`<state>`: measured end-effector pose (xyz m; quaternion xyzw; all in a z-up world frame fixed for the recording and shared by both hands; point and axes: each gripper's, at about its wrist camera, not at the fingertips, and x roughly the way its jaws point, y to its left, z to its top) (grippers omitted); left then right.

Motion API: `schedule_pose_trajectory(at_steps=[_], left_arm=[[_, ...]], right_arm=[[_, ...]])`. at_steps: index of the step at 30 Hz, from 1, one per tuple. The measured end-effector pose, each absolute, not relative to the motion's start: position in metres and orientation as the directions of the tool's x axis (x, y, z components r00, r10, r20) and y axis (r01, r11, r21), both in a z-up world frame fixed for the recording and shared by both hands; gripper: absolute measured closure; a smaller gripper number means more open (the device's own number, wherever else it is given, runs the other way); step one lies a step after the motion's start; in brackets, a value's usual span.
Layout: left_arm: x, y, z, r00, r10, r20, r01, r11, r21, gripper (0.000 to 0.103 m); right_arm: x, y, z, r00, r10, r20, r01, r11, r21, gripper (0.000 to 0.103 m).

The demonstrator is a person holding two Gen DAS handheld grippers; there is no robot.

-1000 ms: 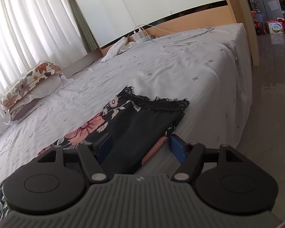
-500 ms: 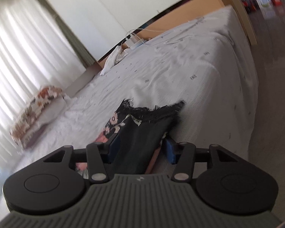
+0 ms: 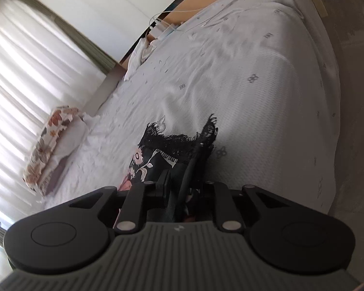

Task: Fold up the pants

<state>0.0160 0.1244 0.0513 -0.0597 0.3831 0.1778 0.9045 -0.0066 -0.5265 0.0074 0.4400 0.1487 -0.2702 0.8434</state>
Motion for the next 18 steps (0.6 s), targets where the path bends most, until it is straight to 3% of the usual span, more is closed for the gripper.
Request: schedule_pose_trajectory(at_steps=[1, 4, 11, 18], left_arm=[[0.016, 0.125, 0.051, 0.644, 0.274, -0.714, -0.369, 0.929, 0.024, 0.041], [0.013, 0.128, 0.053, 0.652, 0.264, -0.711, -0.37, 0.929, 0.005, 0.041], [0.006, 0.139, 0.059, 0.681, 0.243, -0.69, -0.364, 0.931, -0.031, 0.041], [0.0, 0.157, 0.062, 0.707, 0.215, -0.673, -0.378, 0.92, -0.103, 0.041]], right_arm=[[-0.003, -0.525, 0.01, 0.802, -0.328, -0.5, 0.597, 0.48, 0.643, 0.084], [0.003, -0.519, 0.017, 0.794, -0.325, -0.513, 0.604, 0.506, 0.615, 0.096], [0.03, -0.457, 0.066, 0.823, -0.314, -0.474, 0.535, 0.71, 0.457, 0.098], [0.09, -0.312, 0.098, 0.873, -0.122, -0.471, 0.265, 0.931, 0.25, 0.098]])
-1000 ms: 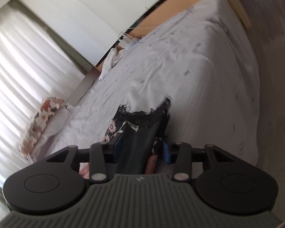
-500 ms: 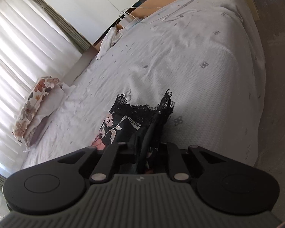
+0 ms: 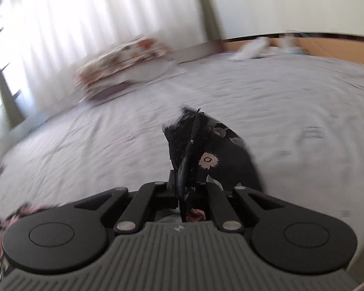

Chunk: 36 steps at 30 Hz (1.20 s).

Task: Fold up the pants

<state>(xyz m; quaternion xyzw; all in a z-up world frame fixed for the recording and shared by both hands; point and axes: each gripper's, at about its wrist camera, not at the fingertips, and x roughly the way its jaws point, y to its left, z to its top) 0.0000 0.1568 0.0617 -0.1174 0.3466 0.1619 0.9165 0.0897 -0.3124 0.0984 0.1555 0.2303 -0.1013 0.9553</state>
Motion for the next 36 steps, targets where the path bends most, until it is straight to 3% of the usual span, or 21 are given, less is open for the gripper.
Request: schedule_pose_trajectory(at_steps=[5, 12, 15, 18, 19, 20, 22, 29, 31, 36], left_arm=[[-0.003, 0.171, 0.061, 0.717, 0.217, -0.663, -0.398, 0.908, -0.133, 0.041], [-0.006, 0.19, 0.055, 0.718, 0.212, -0.663, -0.43, 0.884, -0.183, 0.041], [-0.004, 0.194, 0.053, 0.719, 0.217, -0.66, -0.437, 0.88, -0.187, 0.04], [-0.003, 0.2, 0.053, 0.719, 0.223, -0.658, -0.458, 0.864, -0.207, 0.037], [-0.003, 0.202, 0.053, 0.72, 0.224, -0.656, -0.466, 0.858, -0.218, 0.035], [-0.002, 0.204, 0.053, 0.722, 0.225, -0.654, -0.473, 0.851, -0.228, 0.032], [-0.001, 0.208, 0.054, 0.725, 0.233, -0.648, -0.487, 0.839, -0.243, 0.028], [0.008, 0.23, 0.054, 0.71, 0.296, -0.639, -0.558, 0.79, -0.255, 0.002], [0.01, 0.239, 0.053, 0.706, 0.304, -0.64, -0.583, 0.762, -0.282, 0.002], [0.015, 0.262, 0.046, 0.709, 0.323, -0.626, -0.63, 0.689, -0.358, 0.0]], right_arm=[[0.111, -0.197, 0.085, 0.85, 0.065, -0.522, 0.027, 0.986, 0.167, 0.099], [0.094, -0.11, 0.059, 0.797, 0.159, -0.582, -0.137, 0.987, 0.082, 0.097], [0.081, -0.098, 0.049, 0.788, 0.16, -0.595, -0.163, 0.985, 0.049, 0.09], [0.076, -0.093, 0.051, 0.793, 0.178, -0.583, -0.186, 0.981, 0.047, 0.076], [0.077, -0.094, 0.052, 0.791, 0.203, -0.577, -0.201, 0.977, 0.069, 0.052], [0.078, -0.095, 0.053, 0.785, 0.242, -0.57, -0.226, 0.969, 0.099, 0.035], [0.074, -0.096, 0.056, 0.776, 0.317, -0.546, -0.281, 0.948, 0.15, 0.023], [0.054, -0.11, 0.064, 0.792, 0.359, -0.494, -0.317, 0.933, 0.171, 0.007], [0.05, -0.12, 0.066, 0.807, 0.34, -0.482, -0.286, 0.94, 0.185, 0.0], [0.042, -0.145, 0.07, 0.854, 0.251, -0.456, -0.193, 0.966, 0.172, 0.0]])
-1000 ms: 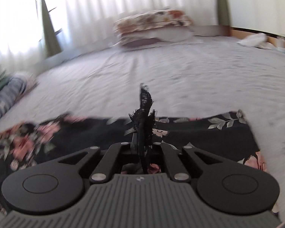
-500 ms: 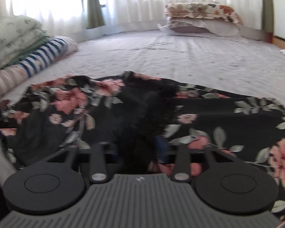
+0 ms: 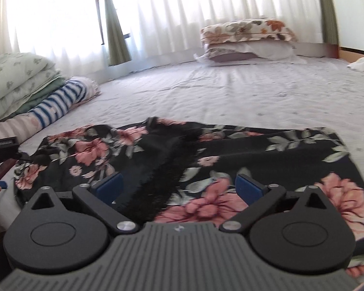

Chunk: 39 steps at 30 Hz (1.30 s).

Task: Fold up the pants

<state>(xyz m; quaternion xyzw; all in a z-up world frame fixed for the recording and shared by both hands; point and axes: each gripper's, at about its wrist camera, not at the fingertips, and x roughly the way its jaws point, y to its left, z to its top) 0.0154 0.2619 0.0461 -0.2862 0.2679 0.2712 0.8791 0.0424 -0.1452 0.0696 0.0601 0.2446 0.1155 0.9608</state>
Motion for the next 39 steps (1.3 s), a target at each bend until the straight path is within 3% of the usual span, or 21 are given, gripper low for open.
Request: schedule_pose_trajectory(at_steps=[6, 9, 10, 11, 12, 13, 14, 16, 19, 22, 26, 30, 33, 36, 39], left_arm=[[0.036, 0.273, 0.034, 0.707, 0.331, -0.624, -0.631, 0.695, -0.346, 0.0], [0.044, 0.27, 0.031, 0.707, 0.332, -0.625, -0.622, 0.712, -0.325, 0.006], [0.045, 0.268, 0.031, 0.704, 0.34, -0.623, -0.624, 0.715, -0.315, 0.021], [0.047, 0.265, 0.032, 0.7, 0.346, -0.624, -0.625, 0.72, -0.301, 0.042], [0.048, 0.263, 0.033, 0.695, 0.352, -0.627, -0.625, 0.727, -0.285, 0.057], [0.049, 0.261, 0.034, 0.688, 0.35, -0.635, -0.626, 0.73, -0.275, 0.08], [0.049, 0.26, 0.035, 0.69, 0.338, -0.64, -0.62, 0.732, -0.282, 0.095], [0.045, 0.255, 0.042, 0.712, 0.326, -0.622, -0.608, 0.73, -0.313, 0.098], [0.038, 0.23, 0.065, 0.751, 0.371, -0.546, -0.571, 0.78, -0.255, 0.099], [0.037, 0.195, 0.095, 0.822, 0.321, -0.47, -0.473, 0.845, -0.25, 0.099], [0.042, 0.123, 0.133, 0.91, 0.171, -0.378, -0.271, 0.934, -0.232, 0.099], [0.053, 0.026, 0.151, 0.938, -0.072, -0.34, -0.001, 0.978, -0.209, 0.099], [0.056, -0.056, 0.139, 0.895, -0.23, -0.382, 0.19, 0.972, -0.141, 0.099], [0.054, -0.123, 0.106, 0.78, -0.367, -0.507, 0.344, 0.928, -0.142, 0.098], [0.049, -0.167, 0.071, 0.663, -0.414, -0.624, 0.434, 0.891, -0.129, 0.092]], right_arm=[[0.034, -0.171, 0.068, 0.886, 0.16, -0.435, -0.099, 0.982, 0.16, 0.0], [0.032, -0.18, 0.068, 0.893, 0.125, -0.433, -0.064, 0.986, 0.153, 0.0], [0.031, -0.183, 0.067, 0.895, 0.113, -0.432, -0.052, 0.987, 0.151, 0.0], [0.031, -0.186, 0.067, 0.896, 0.104, -0.432, -0.042, 0.988, 0.15, 0.0], [0.03, -0.189, 0.067, 0.896, 0.099, -0.433, -0.037, 0.988, 0.151, 0.0], [0.029, -0.192, 0.067, 0.896, 0.094, -0.433, -0.03, 0.988, 0.153, 0.0], [0.029, -0.194, 0.067, 0.897, 0.089, -0.433, -0.023, 0.987, 0.157, 0.0], [0.028, -0.199, 0.067, 0.896, 0.083, -0.437, -0.014, 0.987, 0.16, 0.001], [0.027, -0.207, 0.066, 0.886, 0.06, -0.46, 0.009, 0.989, 0.146, 0.005], [0.025, -0.216, 0.065, 0.87, 0.021, -0.492, 0.048, 0.991, 0.126, 0.013], [0.016, -0.235, 0.068, 0.867, -0.006, -0.498, 0.086, 0.987, 0.137, 0.015], [0.001, -0.259, 0.076, 0.87, -0.031, -0.491, 0.122, 0.981, 0.154, 0.015], [-0.013, -0.279, 0.081, 0.871, -0.065, -0.487, 0.164, 0.973, 0.163, 0.015], [-0.027, -0.3, 0.08, 0.868, -0.103, -0.487, 0.214, 0.96, 0.18, 0.015], [-0.037, -0.321, 0.076, 0.854, -0.138, -0.502, 0.265, 0.945, 0.192, 0.015]])
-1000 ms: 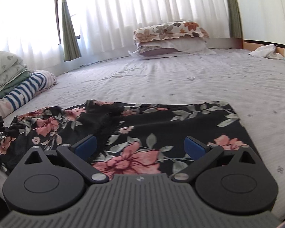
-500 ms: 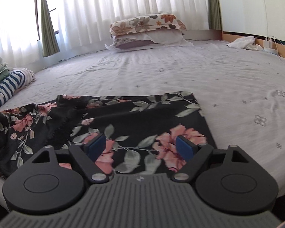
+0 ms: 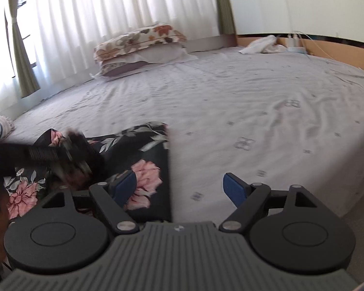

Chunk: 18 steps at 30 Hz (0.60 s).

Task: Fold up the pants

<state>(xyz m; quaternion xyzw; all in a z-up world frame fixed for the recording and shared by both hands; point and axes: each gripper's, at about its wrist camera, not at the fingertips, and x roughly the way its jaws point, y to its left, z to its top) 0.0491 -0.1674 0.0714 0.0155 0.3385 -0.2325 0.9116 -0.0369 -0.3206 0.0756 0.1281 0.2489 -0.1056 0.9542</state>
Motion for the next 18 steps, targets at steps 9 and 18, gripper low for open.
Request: schedule_pose_trajectory(at_steps=[9, 18], left_arm=[[0.005, -0.121, 0.075, 0.687, -0.408, -0.601, 0.463, 0.883, -0.07, 0.022], [0.013, -0.008, 0.094, 0.789, -0.19, -0.584, 0.151, 0.982, -0.116, 0.02]], right_arm=[[-0.031, -0.319, 0.071, 0.867, -0.059, -0.494, 0.195, 0.954, 0.227, 0.014], [0.044, -0.25, 0.064, 0.838, 0.082, -0.539, 0.0, 0.989, 0.151, 0.012]])
